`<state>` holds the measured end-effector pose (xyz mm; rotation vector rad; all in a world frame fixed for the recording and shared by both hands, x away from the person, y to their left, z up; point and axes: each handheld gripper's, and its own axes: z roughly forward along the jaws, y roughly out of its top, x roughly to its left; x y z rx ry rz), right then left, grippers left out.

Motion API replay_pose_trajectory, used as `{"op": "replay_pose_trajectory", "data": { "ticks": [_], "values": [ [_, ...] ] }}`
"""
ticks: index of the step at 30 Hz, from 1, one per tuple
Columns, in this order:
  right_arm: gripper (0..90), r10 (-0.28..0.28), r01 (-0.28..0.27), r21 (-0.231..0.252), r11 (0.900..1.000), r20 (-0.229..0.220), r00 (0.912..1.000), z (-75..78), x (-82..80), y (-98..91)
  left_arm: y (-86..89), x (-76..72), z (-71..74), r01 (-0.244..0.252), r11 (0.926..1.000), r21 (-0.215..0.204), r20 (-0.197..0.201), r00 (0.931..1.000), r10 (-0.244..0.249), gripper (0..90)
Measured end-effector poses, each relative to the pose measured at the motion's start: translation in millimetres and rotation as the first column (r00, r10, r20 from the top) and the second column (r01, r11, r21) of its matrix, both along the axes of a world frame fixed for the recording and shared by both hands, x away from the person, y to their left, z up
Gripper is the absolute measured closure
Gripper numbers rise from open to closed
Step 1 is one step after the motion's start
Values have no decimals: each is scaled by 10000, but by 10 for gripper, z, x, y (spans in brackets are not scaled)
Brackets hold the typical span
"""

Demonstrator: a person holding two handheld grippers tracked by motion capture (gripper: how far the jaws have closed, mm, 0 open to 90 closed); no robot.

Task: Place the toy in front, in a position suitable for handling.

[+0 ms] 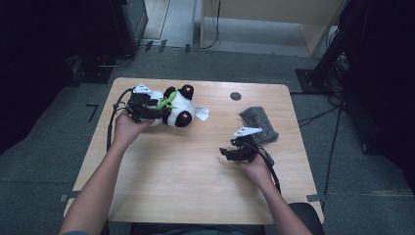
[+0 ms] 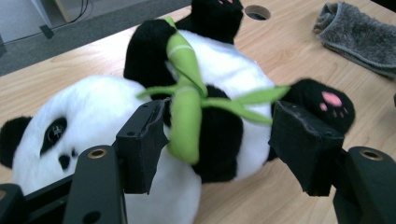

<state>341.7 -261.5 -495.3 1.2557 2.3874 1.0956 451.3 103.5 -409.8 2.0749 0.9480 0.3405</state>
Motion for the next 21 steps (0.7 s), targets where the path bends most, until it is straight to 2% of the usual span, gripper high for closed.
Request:
{"op": "replay_pose_trajectory", "data": {
  "ticks": [4,9,13,15,19,20,21],
  "values": [
    [380,6,-5,5,10000,-33,10000,1,1,-2,-13,69,-75,115,9998,-182,-182,9998,-119,354],
    [384,18,-18,10,10000,-34,10000,3,2,-5,-83,110,-176,251,9997,52,-312,9992,-249,363],
    [386,-28,28,-9,10000,12,10000,14,0,-17,-119,120,-231,107,9994,330,-97,9999,-104,448],
    [395,-38,37,17,10000,34,10000,22,-1,-24,-114,129,-237,20,9997,251,-127,9999,-17,493],
    [395,-91,91,43,9999,31,10000,32,-1,-39,-80,154,-249,-8,9998,-181,-742,9972,-6,615],
    [395,-129,129,77,9999,25,9999,35,0,-43,-80,154,-249,-8,9998,-181,-742,9972,-6,638],
    [395,-138,138,80,9999,32,9999,36,0,-46,-64,158,-249,6,9995,-326,-925,9957,-37,653]
  ]
}}
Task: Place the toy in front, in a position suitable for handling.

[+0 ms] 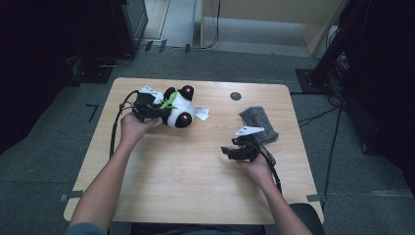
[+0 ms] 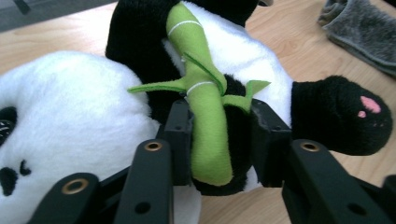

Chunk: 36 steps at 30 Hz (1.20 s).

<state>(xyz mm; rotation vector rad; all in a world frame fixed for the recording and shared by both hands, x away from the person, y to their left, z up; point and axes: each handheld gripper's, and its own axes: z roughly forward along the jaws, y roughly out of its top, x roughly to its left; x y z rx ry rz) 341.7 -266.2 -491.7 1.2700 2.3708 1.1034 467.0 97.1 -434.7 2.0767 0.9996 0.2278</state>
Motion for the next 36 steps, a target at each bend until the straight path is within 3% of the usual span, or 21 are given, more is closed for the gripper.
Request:
{"op": "replay_pose_trajectory", "data": {
  "ticks": [13,18,25,34,36],
  "values": [
    [414,-62,62,19,10000,33,10000,7,20,-49,-25,-104,158,-219,9995,-239,153,9996,223,714],
    [421,-113,112,93,9999,72,9999,20,21,-66,-63,-231,247,-133,9990,-431,127,9998,138,714],
    [421,-256,253,142,9996,174,9995,49,15,-105,-156,-453,256,-12,9980,-635,106,9999,18,713],
    [412,-700,690,301,9972,346,9969,101,29,-230,-340,-744,250,420,9983,-395,156,9990,-414,711],
    [412,-782,770,336,9965,377,9962,105,32,-246,-366,-796,231,491,9974,-520,152,9987,-484,711]
  ]
}}
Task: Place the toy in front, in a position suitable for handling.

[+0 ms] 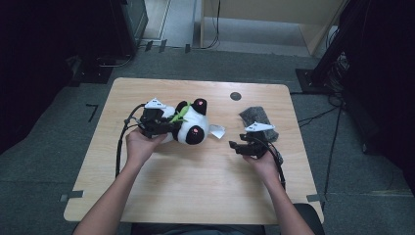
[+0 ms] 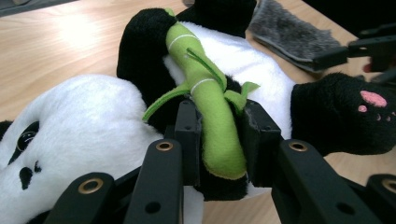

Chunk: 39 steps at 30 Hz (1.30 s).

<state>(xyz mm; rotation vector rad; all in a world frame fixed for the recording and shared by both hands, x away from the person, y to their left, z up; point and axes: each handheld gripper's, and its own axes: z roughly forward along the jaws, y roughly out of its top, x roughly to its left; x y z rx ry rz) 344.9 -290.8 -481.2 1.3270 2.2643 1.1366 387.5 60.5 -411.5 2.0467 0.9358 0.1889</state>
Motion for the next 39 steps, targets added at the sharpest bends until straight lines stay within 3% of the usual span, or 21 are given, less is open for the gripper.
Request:
{"op": "replay_pose_trajectory", "data": {
  "ticks": [12,16,22,26,31,33,37,39],
  "values": [
    [412,-346,345,126,9993,83,9994,19,22,-96,-228,-278,-57,227,9997,-3,-84,9997,-227,704],
    [409,-461,459,224,9987,74,9989,23,33,-125,-297,-339,-136,168,9998,-141,-168,9997,-170,696],
    [381,-902,895,413,9951,157,9958,23,61,-188,-305,-388,-218,222,9994,-262,47,9997,-221,668],
    [355,-1097,1085,480,9929,225,9937,21,74,-236,-307,-406,-226,279,9994,-180,175,9995,-276,588],
    [333,-1394,1386,368,9897,199,9900,29,90,-287,-264,-415,-249,415,9964,-734,242,9989,-398,486],
    [331,-1547,1546,53,9880,281,9876,55,136,-323,-220,-434,-227,549,9947,-869,562,9972,-501,390],
    [327,-1886,1888,-96,9820,180,9819,20,221,-419,-148,-446,-183,746,9932,-898,417,9966,-711,338],
    [327,-2103,2103,-237,9774,26,9776,2,278,-469,-93,-446,-167,820,9899,-1155,365,9963,-783,309]
  ]
}}
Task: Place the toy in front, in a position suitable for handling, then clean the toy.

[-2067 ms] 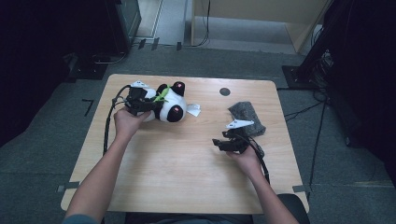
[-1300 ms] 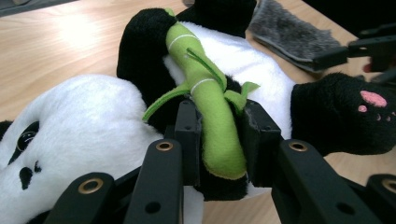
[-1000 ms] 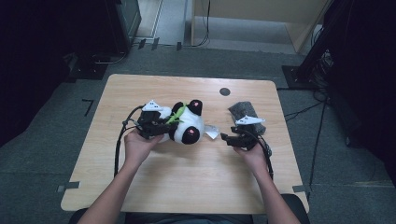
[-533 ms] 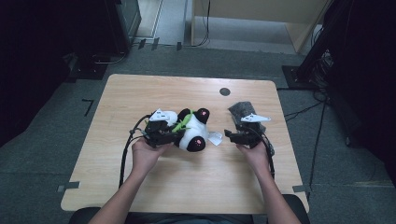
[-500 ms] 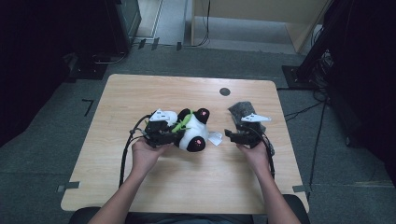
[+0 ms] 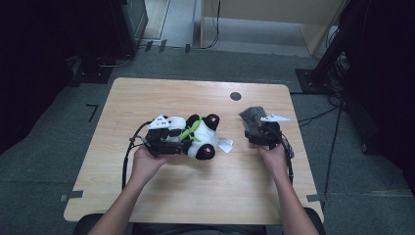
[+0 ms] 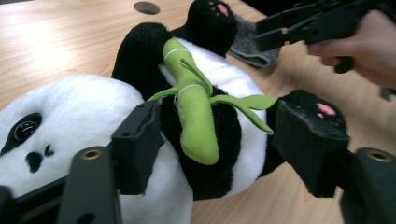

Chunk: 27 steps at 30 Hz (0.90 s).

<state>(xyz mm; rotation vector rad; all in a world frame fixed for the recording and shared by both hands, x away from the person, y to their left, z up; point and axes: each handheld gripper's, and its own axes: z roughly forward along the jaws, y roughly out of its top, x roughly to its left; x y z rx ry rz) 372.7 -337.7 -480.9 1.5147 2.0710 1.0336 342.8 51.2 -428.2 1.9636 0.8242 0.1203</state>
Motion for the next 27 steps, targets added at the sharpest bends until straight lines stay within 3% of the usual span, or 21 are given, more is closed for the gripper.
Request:
{"op": "replay_pose_trajectory", "data": {
  "ticks": [6,9,18,23,26,27],
  "values": [
    [328,-229,233,-919,9955,54,9997,27,218,-62,195,12,39,-62,9999,-133,89,9999,64,243],
    [337,-422,448,-918,9948,306,9986,40,247,-98,296,24,43,-224,9997,-55,129,9997,225,227],
    [361,-670,708,-835,9940,479,9966,44,347,-200,541,35,-53,-479,9987,148,-13,9988,480,223],
    [359,-737,767,-785,9940,406,9965,46,458,-240,618,11,-115,-601,9980,179,-5,9982,601,208],
    [359,-739,762,-787,9940,319,9968,6,492,-246,648,8,-149,-636,9978,193,12,9980,636,194],
    [360,-752,757,-785,9940,97,9971,-64,523,-251,663,11,-168,-660,9975,246,-38,9978,661,182]
  ]
}}
